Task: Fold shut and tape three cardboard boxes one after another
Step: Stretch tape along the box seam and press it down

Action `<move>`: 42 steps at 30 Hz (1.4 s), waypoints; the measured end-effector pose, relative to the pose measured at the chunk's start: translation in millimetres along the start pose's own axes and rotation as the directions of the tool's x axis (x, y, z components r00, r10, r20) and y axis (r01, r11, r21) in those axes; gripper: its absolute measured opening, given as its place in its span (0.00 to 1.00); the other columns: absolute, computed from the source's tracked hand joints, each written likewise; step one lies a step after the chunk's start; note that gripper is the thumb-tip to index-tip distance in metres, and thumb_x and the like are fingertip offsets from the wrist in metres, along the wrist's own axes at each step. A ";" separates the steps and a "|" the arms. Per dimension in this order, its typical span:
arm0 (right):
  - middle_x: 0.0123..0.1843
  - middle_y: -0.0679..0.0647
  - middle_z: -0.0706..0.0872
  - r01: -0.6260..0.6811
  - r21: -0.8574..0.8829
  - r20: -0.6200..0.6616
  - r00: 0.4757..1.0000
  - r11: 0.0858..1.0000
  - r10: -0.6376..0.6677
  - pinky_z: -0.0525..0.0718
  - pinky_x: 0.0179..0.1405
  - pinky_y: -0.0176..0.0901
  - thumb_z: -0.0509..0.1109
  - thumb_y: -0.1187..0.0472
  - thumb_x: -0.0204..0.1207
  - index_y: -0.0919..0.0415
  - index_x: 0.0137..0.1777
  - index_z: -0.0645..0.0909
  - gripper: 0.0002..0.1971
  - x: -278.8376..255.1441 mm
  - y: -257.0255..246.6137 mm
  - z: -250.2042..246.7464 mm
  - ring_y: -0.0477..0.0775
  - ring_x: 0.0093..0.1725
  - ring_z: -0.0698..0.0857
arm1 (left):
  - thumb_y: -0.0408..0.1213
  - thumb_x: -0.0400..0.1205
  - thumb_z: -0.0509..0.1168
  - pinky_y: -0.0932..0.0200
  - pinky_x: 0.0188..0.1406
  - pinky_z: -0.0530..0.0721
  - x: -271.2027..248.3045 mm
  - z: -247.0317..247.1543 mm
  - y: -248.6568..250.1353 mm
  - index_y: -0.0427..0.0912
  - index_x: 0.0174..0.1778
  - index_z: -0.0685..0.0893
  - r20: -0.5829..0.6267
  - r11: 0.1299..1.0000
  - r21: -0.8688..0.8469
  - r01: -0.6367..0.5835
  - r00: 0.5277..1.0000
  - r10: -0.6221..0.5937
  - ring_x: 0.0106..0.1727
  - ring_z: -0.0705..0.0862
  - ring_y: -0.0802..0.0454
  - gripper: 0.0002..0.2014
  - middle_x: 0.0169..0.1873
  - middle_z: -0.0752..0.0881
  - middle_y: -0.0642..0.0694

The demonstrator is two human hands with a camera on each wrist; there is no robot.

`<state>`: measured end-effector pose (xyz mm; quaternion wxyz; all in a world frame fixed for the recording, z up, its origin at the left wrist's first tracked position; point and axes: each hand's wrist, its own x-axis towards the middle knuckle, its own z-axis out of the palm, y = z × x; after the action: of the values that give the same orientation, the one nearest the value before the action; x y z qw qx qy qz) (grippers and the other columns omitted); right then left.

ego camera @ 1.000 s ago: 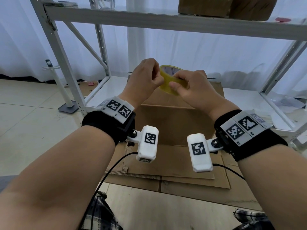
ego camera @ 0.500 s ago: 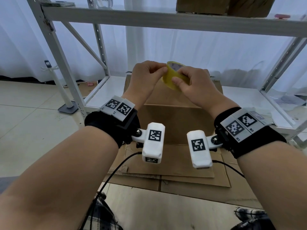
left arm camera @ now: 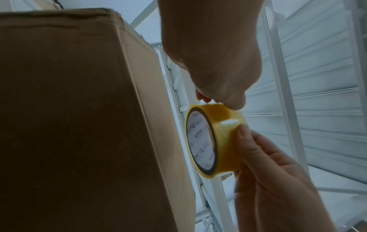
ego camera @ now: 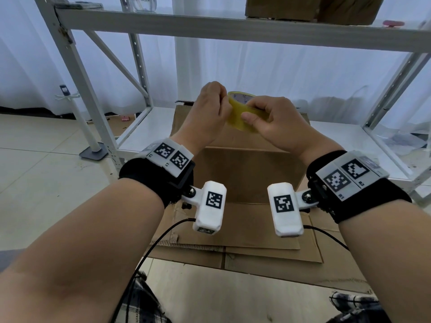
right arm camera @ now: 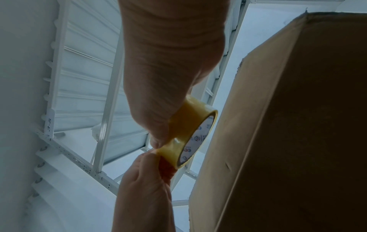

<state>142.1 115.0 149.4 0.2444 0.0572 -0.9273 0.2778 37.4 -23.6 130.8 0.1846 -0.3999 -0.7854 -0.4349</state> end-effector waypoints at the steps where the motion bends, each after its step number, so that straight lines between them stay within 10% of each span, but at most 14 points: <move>1: 0.40 0.54 0.86 -0.002 -0.005 0.000 1.000 1.000 0.002 0.76 0.44 0.40 0.69 0.57 0.80 0.58 0.49 0.84 0.06 0.8 -1.0 0.8 0.52 0.41 0.81 | 0.30 0.85 0.55 0.80 0.37 0.67 -0.4 -0.1 0.1 0.39 0.45 0.69 -0.008 1.000 0.003 0.003 1.000 -0.003 0.36 0.68 0.64 0.04 0.36 0.67 0.58; 12: 0.33 0.40 0.75 -0.070 -0.067 -0.078 0.995 0.995 0.064 0.67 0.50 0.43 0.65 0.54 0.83 0.57 0.49 0.80 0.07 5.7 3.6 7.0 0.51 0.39 0.75 | 0.35 0.84 0.64 0.64 0.55 0.84 -1.7 -0.4 0.6 0.39 0.65 0.82 0.027 0.892 -0.394 0.220 0.973 -0.228 0.49 0.85 0.62 0.14 0.50 0.84 0.54; 15: 0.33 0.40 0.75 -0.069 -0.065 -0.094 0.994 0.996 0.063 0.68 0.50 0.44 0.65 0.54 0.82 0.56 0.49 0.80 0.07 6.9 4.6 8.7 0.53 0.39 0.75 | 0.33 0.81 0.68 0.68 0.53 0.83 -2.0 -0.3 5.6 0.39 0.55 0.88 -0.010 0.867 -0.453 0.207 0.971 -0.237 0.44 0.85 0.68 0.09 0.41 0.87 0.58; 20: 0.34 0.38 0.77 -0.036 -0.043 -0.088 0.996 0.998 0.032 0.68 0.51 0.44 0.67 0.54 0.81 0.55 0.48 0.80 0.05 4.1 6.5 8.1 0.52 0.38 0.77 | 0.33 0.78 0.71 0.66 0.45 0.84 -3.0 -0.1 4.0 0.45 0.40 0.88 -0.079 0.876 -0.439 0.199 0.963 -0.258 0.36 0.83 0.65 0.03 0.33 0.87 0.56; 27: 0.36 0.43 0.81 0.009 0.005 -0.080 0.997 1.000 -0.009 0.69 0.49 0.39 0.68 0.54 0.80 0.54 0.47 0.82 0.05 0.7 4.7 3.6 0.51 0.39 0.80 | 0.33 0.85 0.60 0.80 0.41 0.69 -2.3 2.5 1.8 0.35 0.50 0.80 -0.069 0.992 -0.104 0.066 0.995 -0.073 0.40 0.74 0.61 0.06 0.41 0.78 0.50; 31: 0.33 0.42 0.78 -0.028 -0.019 -0.092 0.995 0.999 0.026 0.71 0.37 0.35 0.67 0.54 0.82 0.60 0.48 0.83 0.09 3.9 2.8 5.7 0.46 0.34 0.77 | 0.32 0.87 0.54 0.72 0.39 0.67 -1.9 5.4 2.8 0.39 0.50 0.73 -0.031 1.000 0.003 0.029 0.999 -0.029 0.44 0.71 0.54 0.04 0.47 0.73 0.47; 38: 0.31 0.40 0.74 -0.063 -0.071 -0.114 0.992 0.996 0.054 0.67 0.43 0.39 0.66 0.53 0.82 0.63 0.51 0.83 0.12 6.2 6.2 9.3 0.52 0.36 0.74 | 0.31 0.84 0.62 0.55 0.51 0.86 -1.3 3.3 -3.7 0.37 0.48 0.80 -0.041 0.974 -0.203 0.103 0.993 -0.114 0.44 0.86 0.50 0.02 0.40 0.84 0.48; 42: 0.32 0.42 0.75 -0.061 -0.048 -0.118 0.991 0.997 0.055 0.67 0.46 0.40 0.66 0.53 0.82 0.62 0.52 0.83 0.11 4.9 9.2 6.3 0.51 0.36 0.74 | 0.33 0.81 0.68 0.62 0.52 0.85 -1.6 -3.7 -4.4 0.40 0.49 0.83 0.026 0.945 -0.306 0.118 0.993 -0.116 0.43 0.85 0.58 0.03 0.39 0.85 0.55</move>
<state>132.9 119.4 142.7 0.2916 0.0075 -0.9195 0.2635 34.7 -28.7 129.5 0.0912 -0.3779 -0.7313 -0.5604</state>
